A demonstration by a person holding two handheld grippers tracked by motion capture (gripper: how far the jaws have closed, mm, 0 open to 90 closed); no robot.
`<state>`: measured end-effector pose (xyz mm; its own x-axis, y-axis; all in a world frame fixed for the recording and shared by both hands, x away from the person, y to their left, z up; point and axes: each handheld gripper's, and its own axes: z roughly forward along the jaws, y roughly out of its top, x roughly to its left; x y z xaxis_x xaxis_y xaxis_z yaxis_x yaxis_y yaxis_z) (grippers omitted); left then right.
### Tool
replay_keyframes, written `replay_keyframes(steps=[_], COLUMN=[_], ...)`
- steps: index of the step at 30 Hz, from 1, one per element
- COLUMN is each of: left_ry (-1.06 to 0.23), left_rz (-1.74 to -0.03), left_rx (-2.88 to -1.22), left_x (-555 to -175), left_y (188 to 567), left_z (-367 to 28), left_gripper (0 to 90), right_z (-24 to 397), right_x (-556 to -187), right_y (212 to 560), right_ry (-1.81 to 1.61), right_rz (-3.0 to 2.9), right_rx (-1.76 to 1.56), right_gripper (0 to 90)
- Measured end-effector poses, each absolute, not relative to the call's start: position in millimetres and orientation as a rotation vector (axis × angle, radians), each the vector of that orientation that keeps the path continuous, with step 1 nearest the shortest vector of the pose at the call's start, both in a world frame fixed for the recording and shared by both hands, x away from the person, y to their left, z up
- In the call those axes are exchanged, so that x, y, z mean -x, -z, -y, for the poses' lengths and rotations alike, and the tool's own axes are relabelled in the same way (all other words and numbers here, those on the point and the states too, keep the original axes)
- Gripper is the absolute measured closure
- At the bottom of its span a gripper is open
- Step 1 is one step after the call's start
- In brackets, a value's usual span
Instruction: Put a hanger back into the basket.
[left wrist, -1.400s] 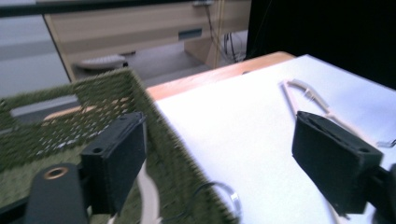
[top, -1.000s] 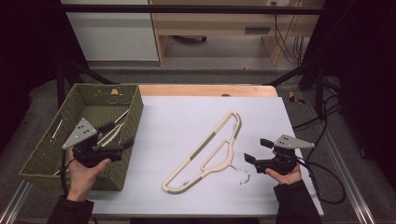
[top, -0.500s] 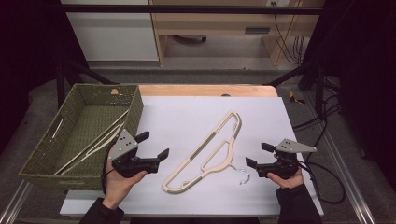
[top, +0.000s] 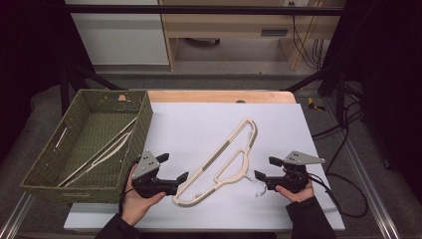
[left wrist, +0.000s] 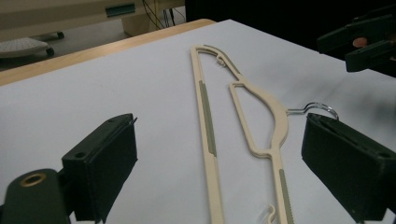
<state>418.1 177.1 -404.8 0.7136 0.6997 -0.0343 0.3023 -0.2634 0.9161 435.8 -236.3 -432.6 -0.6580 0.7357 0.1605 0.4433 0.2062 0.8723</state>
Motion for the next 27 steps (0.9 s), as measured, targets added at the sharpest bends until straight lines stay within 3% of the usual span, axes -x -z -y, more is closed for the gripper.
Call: replay_keyframes(steps=[27], left_ry=[-0.418], left_rz=[-0.774], left_rx=[-1.927], left_x=[-421], left_y=[421], left_z=[-167], left_gripper=[8.9], right_z=[202], right_x=[-458], right_y=[484], right_ry=[-1.143], right_rz=[-2.436], right_rx=[-1.096], right_gripper=[71.2])
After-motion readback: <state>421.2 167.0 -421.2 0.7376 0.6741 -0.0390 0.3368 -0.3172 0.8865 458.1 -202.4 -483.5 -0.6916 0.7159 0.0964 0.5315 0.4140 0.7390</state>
